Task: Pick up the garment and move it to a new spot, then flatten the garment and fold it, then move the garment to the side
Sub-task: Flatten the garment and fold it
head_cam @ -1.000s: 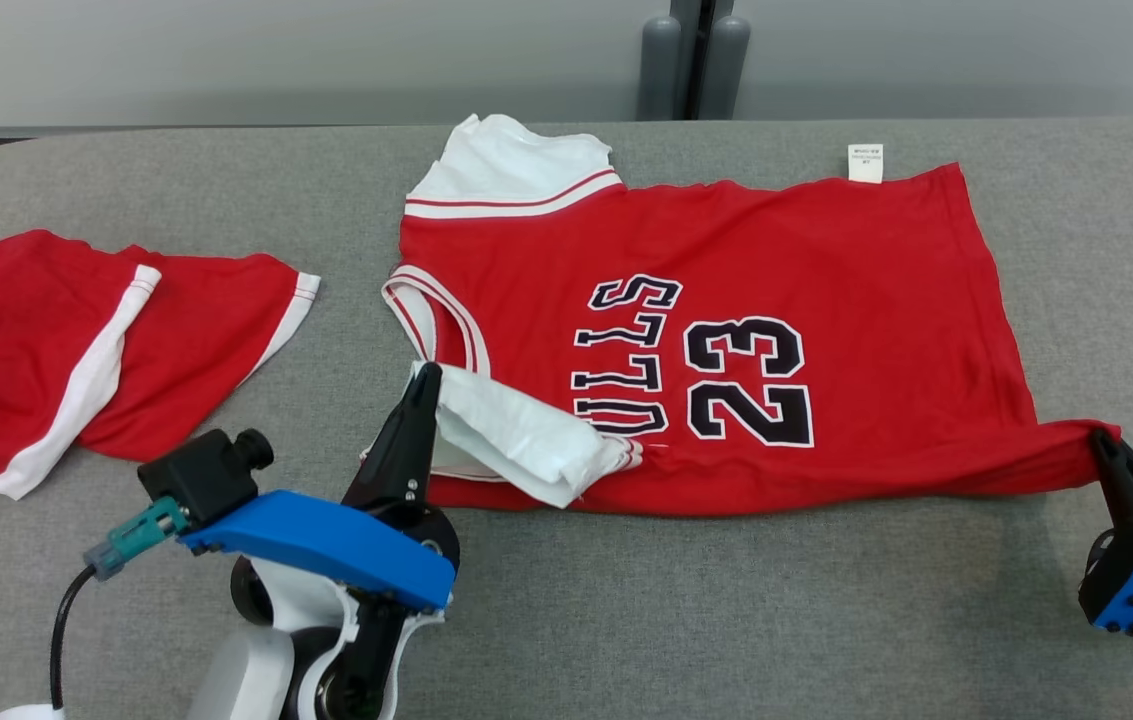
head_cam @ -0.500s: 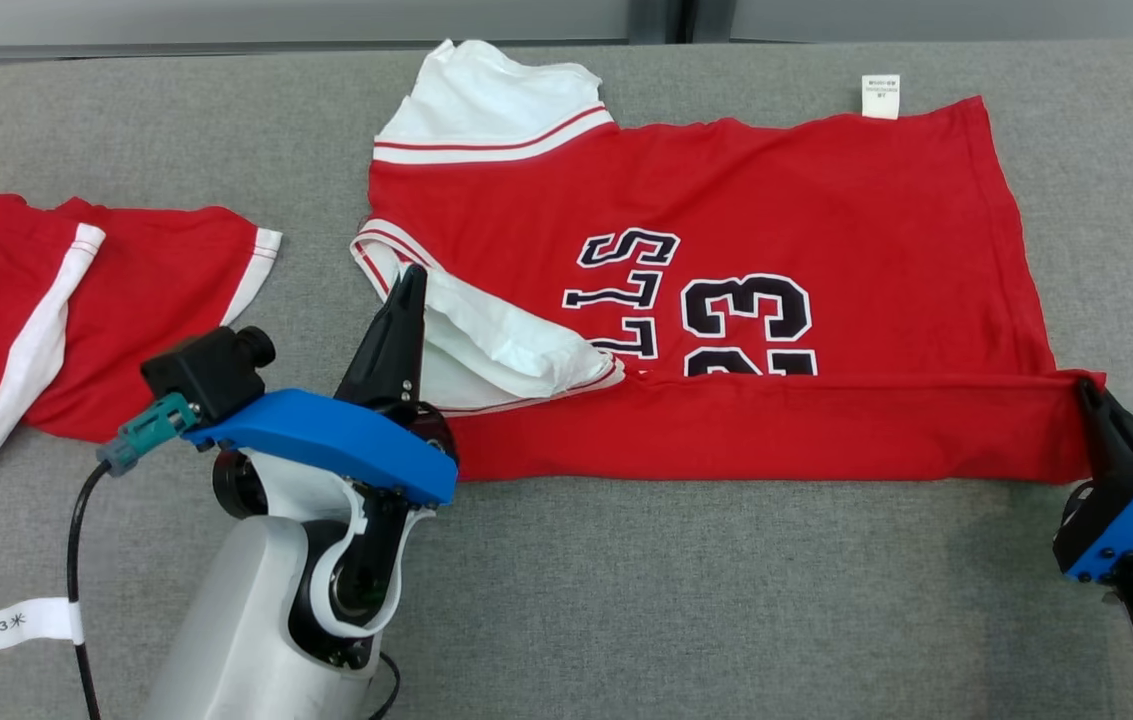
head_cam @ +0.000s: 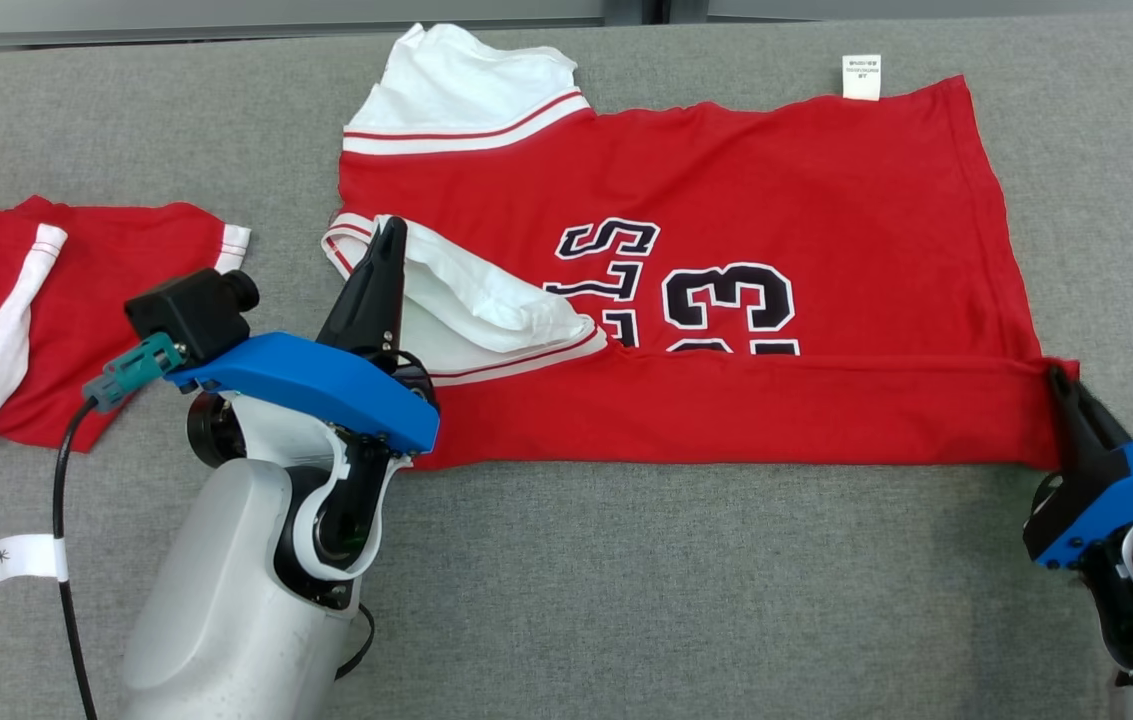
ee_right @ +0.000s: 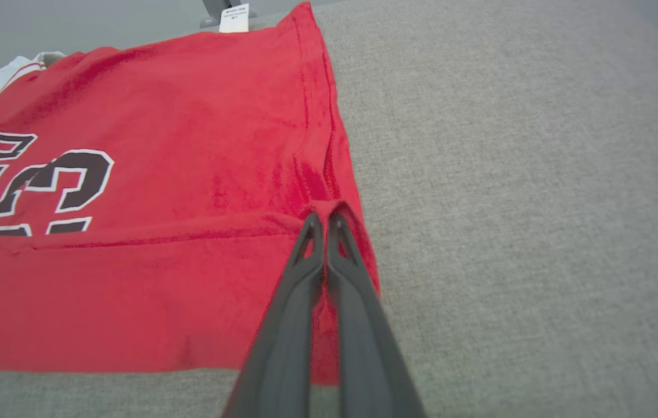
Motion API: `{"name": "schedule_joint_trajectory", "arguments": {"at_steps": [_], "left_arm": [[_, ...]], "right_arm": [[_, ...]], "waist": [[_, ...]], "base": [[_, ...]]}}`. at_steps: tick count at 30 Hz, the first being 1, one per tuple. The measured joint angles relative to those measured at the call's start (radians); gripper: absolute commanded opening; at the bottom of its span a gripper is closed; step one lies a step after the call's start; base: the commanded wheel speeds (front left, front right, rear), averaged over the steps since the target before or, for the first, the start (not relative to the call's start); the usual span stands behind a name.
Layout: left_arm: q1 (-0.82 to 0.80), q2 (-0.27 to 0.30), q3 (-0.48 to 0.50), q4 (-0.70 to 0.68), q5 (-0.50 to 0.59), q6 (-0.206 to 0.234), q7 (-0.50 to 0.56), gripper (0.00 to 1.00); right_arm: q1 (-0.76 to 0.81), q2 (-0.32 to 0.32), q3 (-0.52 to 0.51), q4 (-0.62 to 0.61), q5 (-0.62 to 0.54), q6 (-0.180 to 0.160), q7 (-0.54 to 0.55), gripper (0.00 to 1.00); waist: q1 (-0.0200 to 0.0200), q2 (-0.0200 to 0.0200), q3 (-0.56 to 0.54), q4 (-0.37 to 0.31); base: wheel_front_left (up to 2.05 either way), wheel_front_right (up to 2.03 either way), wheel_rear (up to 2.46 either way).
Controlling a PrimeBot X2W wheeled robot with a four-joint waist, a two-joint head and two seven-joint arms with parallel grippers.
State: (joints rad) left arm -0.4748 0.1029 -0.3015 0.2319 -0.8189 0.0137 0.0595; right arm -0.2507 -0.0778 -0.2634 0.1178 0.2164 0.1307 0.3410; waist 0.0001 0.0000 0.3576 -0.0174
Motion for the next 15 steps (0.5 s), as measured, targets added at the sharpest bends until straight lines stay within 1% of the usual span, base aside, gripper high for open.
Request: {"name": "schedule_joint_trajectory", "arguments": {"at_steps": [2,3,10,12,15], "left_arm": [[-0.006,-0.002,0.001,0.022,0.002,-0.003,-0.019,0.88],[-0.012,-0.001,0.0,0.035,0.01,-0.005,-0.03,1.0],[-0.032,-0.003,-0.015,0.126,0.058,-0.041,-0.134,1.0],[-0.03,0.002,-0.019,0.144,0.08,-0.046,-0.178,1.0],[-0.003,0.03,-0.033,0.165,0.132,-0.035,-0.229,1.0]], "right_arm": [[-0.014,0.002,-0.001,0.008,0.006,0.0,-0.023,1.0],[-0.018,0.002,-0.001,0.015,0.005,0.0,-0.032,1.0],[-0.032,0.004,-0.008,0.049,0.005,0.0,-0.097,1.0],[-0.03,0.004,-0.02,0.044,0.007,0.0,-0.112,1.0],[-0.005,0.004,-0.037,0.021,0.009,0.0,-0.118,1.0]], "waist": [[0.0,0.0,0.0,-0.001],[0.0,0.0,-0.001,-0.001],[0.0,0.0,-0.014,0.002],[-0.0001,0.0,-0.025,0.005],[-0.0001,0.0,-0.044,0.009]], "base": [[0.0,0.0,0.0],[0.0,0.0,0.0],[0.0,0.0,0.0],[0.0,0.0,0.0],[0.0,0.0,0.0]]}}
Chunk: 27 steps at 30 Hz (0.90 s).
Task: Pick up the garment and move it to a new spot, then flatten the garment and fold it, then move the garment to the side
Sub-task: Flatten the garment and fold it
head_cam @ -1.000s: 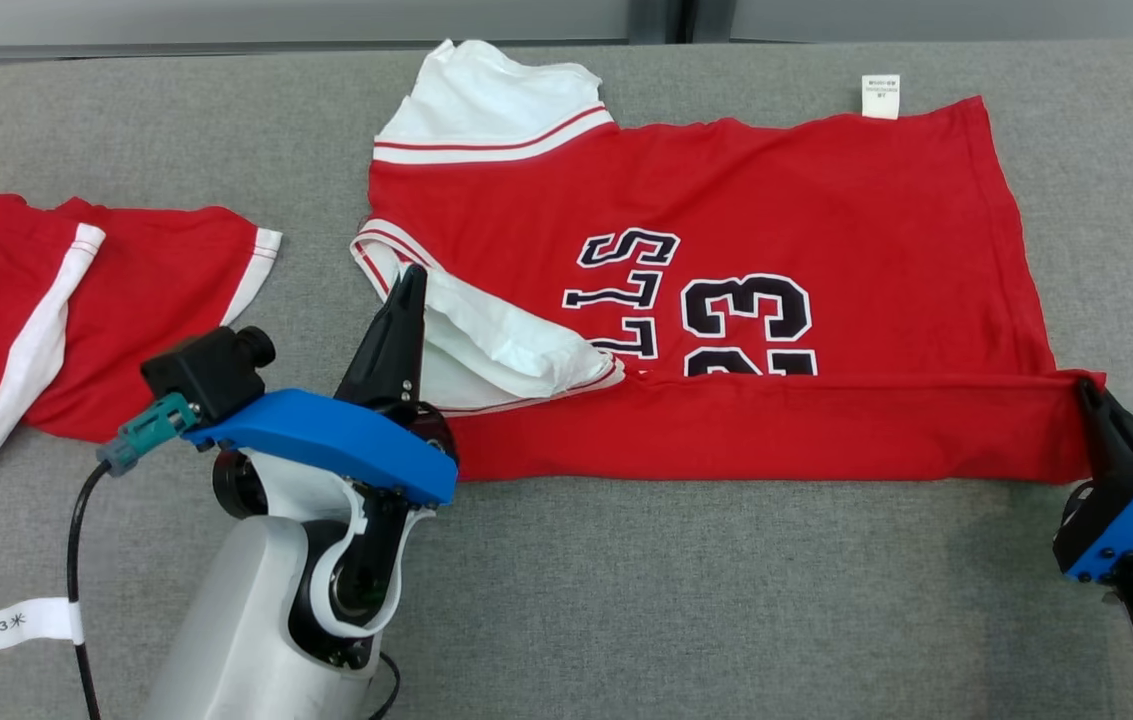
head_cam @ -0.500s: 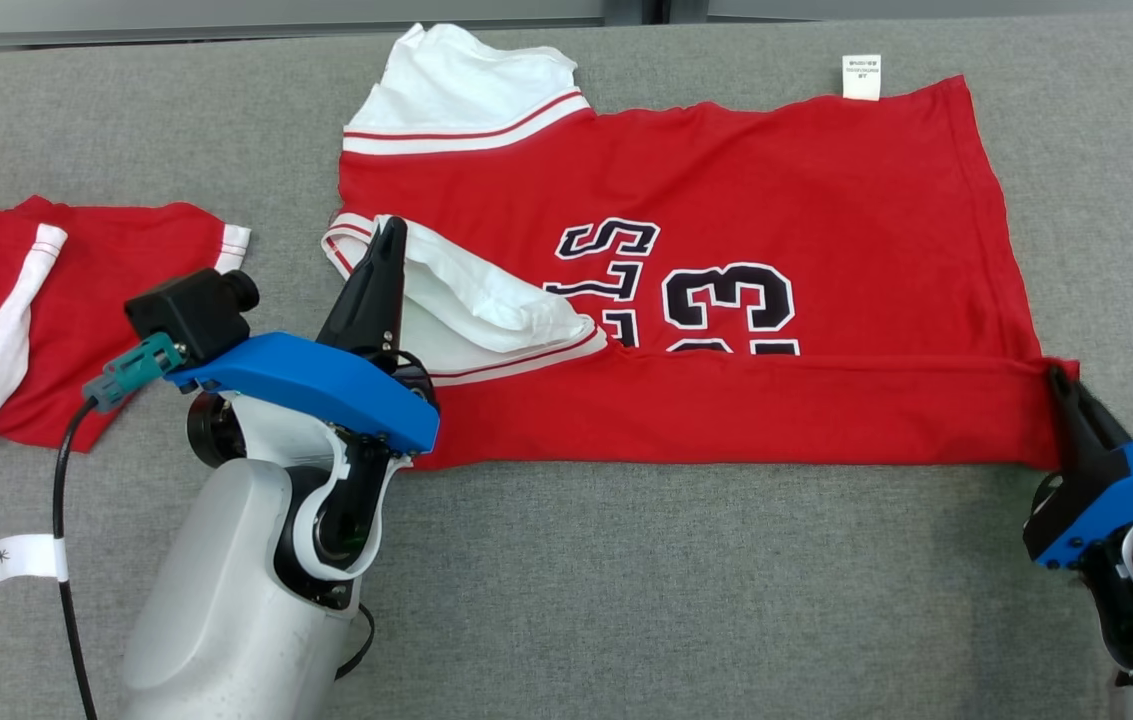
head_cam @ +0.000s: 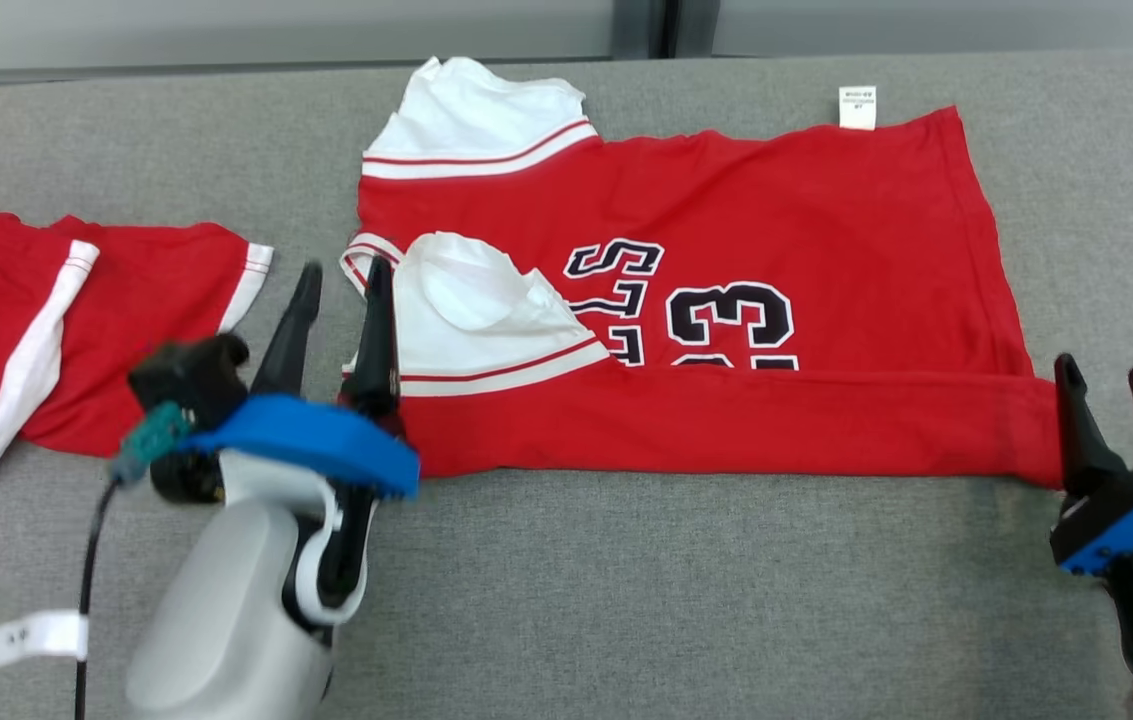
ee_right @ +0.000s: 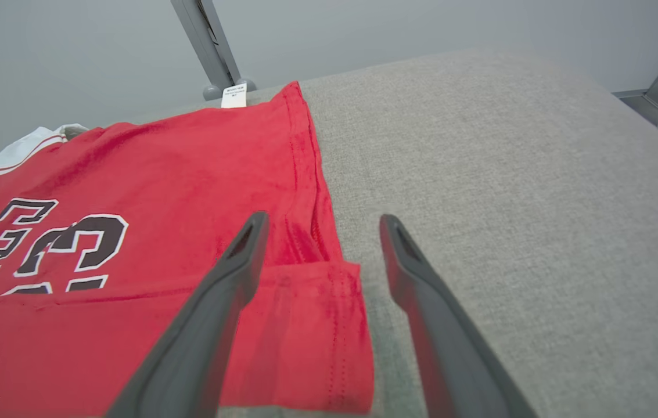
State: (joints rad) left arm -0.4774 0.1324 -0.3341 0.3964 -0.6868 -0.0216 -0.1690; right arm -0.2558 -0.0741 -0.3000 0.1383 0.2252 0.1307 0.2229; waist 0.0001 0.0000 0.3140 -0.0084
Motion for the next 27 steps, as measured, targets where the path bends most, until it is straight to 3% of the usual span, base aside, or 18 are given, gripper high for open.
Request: {"name": "schedule_joint_trajectory", "arguments": {"at_steps": [11,20,27], "left_arm": [[0.175,0.072,-0.07,0.051,0.121,0.095,-0.009,1.0],[0.163,0.053,-0.09,0.13,0.116,0.123,0.043,1.0],[0.117,0.03,-0.115,0.179,0.117,0.121,0.08,1.0]], "right_arm": [[0.129,0.019,-0.052,-0.113,0.001,0.0,0.0,1.0],[0.082,0.024,-0.001,0.084,0.016,0.0,0.012,1.0],[0.009,0.024,-0.023,0.209,-0.022,0.0,0.014,1.0]], "waist": [[-0.0002,0.0,-0.047,0.009],[-0.0002,0.0,-0.037,0.012],[-0.0002,0.0,-0.023,0.032]], "base": [[0.0,0.0,0.0],[0.0,0.0,0.0],[0.0,0.0,0.0]]}}
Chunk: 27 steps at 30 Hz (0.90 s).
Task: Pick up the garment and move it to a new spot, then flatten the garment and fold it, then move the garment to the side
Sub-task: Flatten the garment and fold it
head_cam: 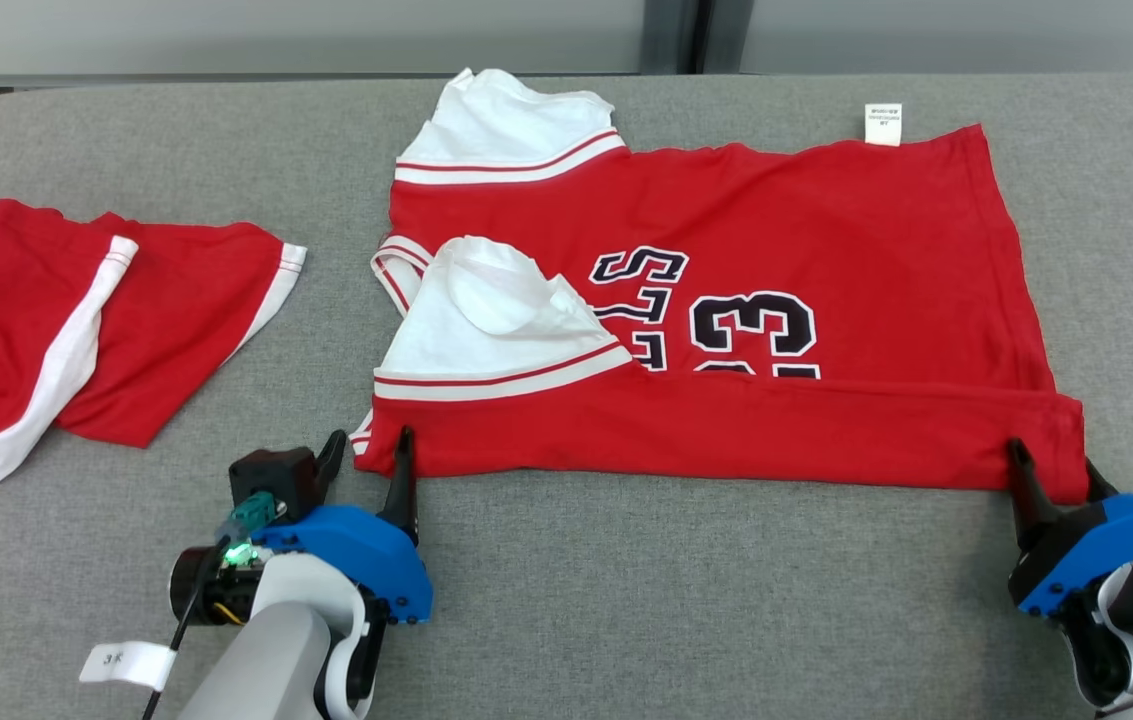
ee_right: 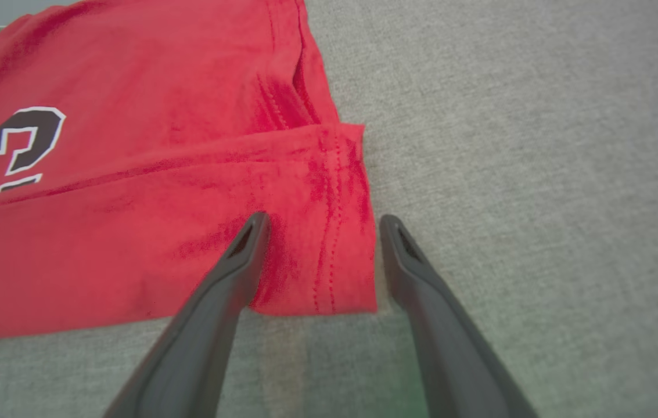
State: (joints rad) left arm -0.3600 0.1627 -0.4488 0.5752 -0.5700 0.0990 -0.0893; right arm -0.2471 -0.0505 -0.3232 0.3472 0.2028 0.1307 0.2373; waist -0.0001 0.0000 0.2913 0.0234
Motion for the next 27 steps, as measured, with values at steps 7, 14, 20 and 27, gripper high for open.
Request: {"name": "schedule_joint_trajectory", "arguments": {"at_steps": [7,14,20,27], "left_arm": [[-0.046,-0.008,-0.007,0.035,-0.019,-0.009,0.06,0.0],[-0.01,-0.009,0.007,0.002,-0.047,-0.013,0.055,0.0],[0.08,0.027,0.007,-0.105,-0.062,-0.007,0.071,0.0],[0.238,0.063,0.016,-0.326,-0.122,0.025,0.151,0.0]], "right_arm": [[-0.05,-0.011,0.037,0.041,-0.007,-0.002,0.044,0.35],[-0.028,0.0,0.044,-0.006,-0.036,0.0,0.036,0.0],[0.061,0.001,0.023,-0.132,-0.046,0.0,0.073,0.0],[0.209,0.001,-0.007,-0.306,0.018,0.0,0.172,0.0]], "waist": [[-0.0001,0.0,0.022,0.003],[0.0002,0.0,0.007,0.007],[0.0002,0.0,-0.031,0.007],[0.0001,0.0,-0.078,0.011]], "base": [[0.0,0.0,0.0],[0.0,0.0,0.0],[0.0,0.0,0.0],[0.0,0.0,0.0]]}}
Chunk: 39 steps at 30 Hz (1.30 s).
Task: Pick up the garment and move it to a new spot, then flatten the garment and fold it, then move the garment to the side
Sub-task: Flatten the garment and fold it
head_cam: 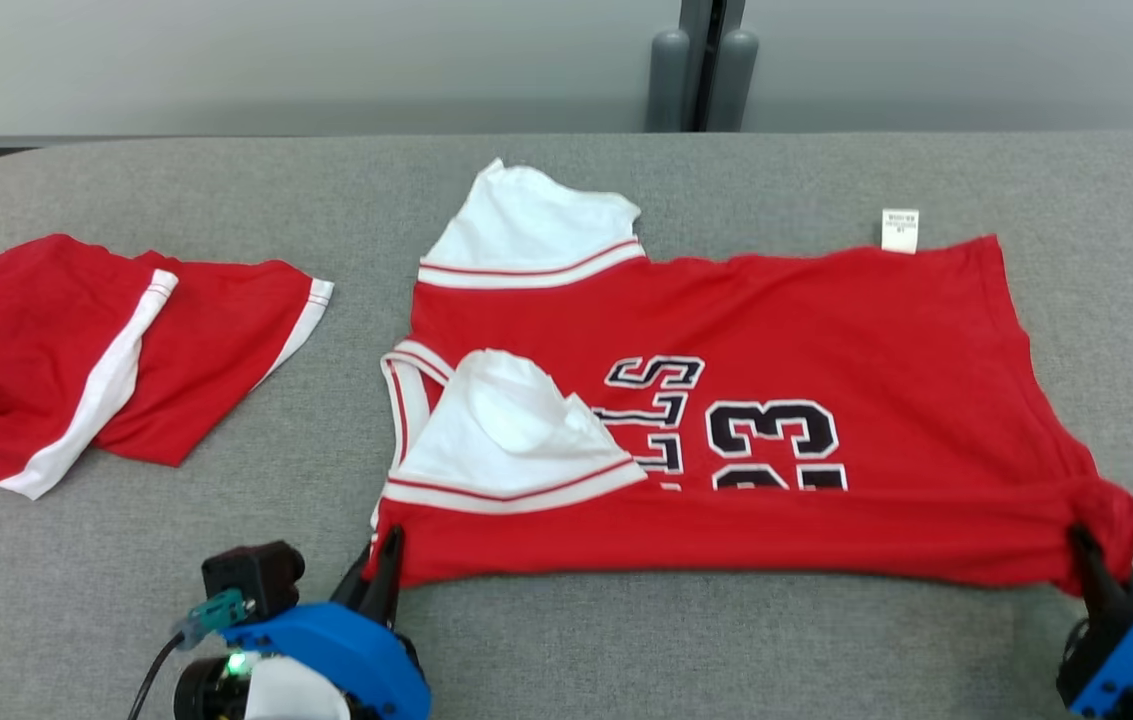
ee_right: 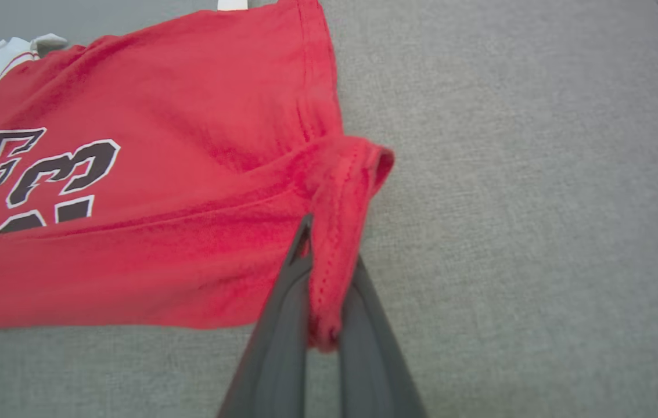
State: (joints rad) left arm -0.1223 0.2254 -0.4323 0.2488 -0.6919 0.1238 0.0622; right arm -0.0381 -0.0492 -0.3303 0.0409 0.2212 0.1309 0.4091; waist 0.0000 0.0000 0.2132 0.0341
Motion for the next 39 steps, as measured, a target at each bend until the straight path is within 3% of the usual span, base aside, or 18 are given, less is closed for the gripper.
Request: {"name": "schedule_joint_trajectory", "arguments": {"at_steps": [11,12,13,14,22,25,30,39], "left_arm": [[0.254,0.085,0.006,-0.305,-0.058,0.125,0.166,0.0],[0.263,0.084,0.008,-0.316,-0.066,0.13,0.171,0.02],[0.266,0.085,0.008,-0.321,-0.066,0.134,0.174,0.48],[0.267,0.085,0.007,-0.324,-0.065,0.139,0.174,1.0],[0.204,0.118,0.004,-0.318,-0.019,0.14,0.178,1.0],[0.113,0.134,0.003,-0.313,0.01,0.132,0.2,1.0],[-0.123,0.149,-0.01,-0.231,0.109,0.141,0.241,1.0],[-0.516,0.029,-0.042,0.08,0.149,0.097,0.249,1.0]], "right_arm": [[0.154,0.0,0.01,-0.093,0.078,0.0,0.092,0.0],[0.155,0.0,0.01,-0.092,0.083,0.0,0.091,0.28],[0.155,0.0,0.01,-0.088,0.088,0.0,0.09,1.0],[0.155,0.0,0.009,-0.083,0.095,0.0,0.091,1.0],[0.137,0.0,-0.015,-0.132,0.07,0.0,0.147,1.0],[0.061,-0.007,-0.016,-0.185,0.007,0.0,0.187,1.0],[-0.123,-0.08,0.062,-0.185,-0.002,0.0,0.268,1.0],[-0.445,-0.157,0.244,0.028,0.113,0.0,0.293,1.0]], "waist": [[0.0,0.0,-0.012,-0.003],[0.0,0.0,-0.01,-0.001],[0.0,0.0,-0.008,0.001],[0.0001,0.0,-0.008,0.004],[0.0,0.0,-0.006,0.018],[0.0,0.0,-0.002,0.014],[0.0,0.0,0.02,-0.014],[0.0002,0.0,0.113,-0.063]], "base": [[0.0,0.0,0.0],[0.0,0.0,0.0],[0.0,0.0,0.0],[0.0,0.0,0.0],[0.0,0.0,0.0],[0.0,0.0,0.0],[0.0,0.0,0.0],[0.0,0.0,0.0]]}}
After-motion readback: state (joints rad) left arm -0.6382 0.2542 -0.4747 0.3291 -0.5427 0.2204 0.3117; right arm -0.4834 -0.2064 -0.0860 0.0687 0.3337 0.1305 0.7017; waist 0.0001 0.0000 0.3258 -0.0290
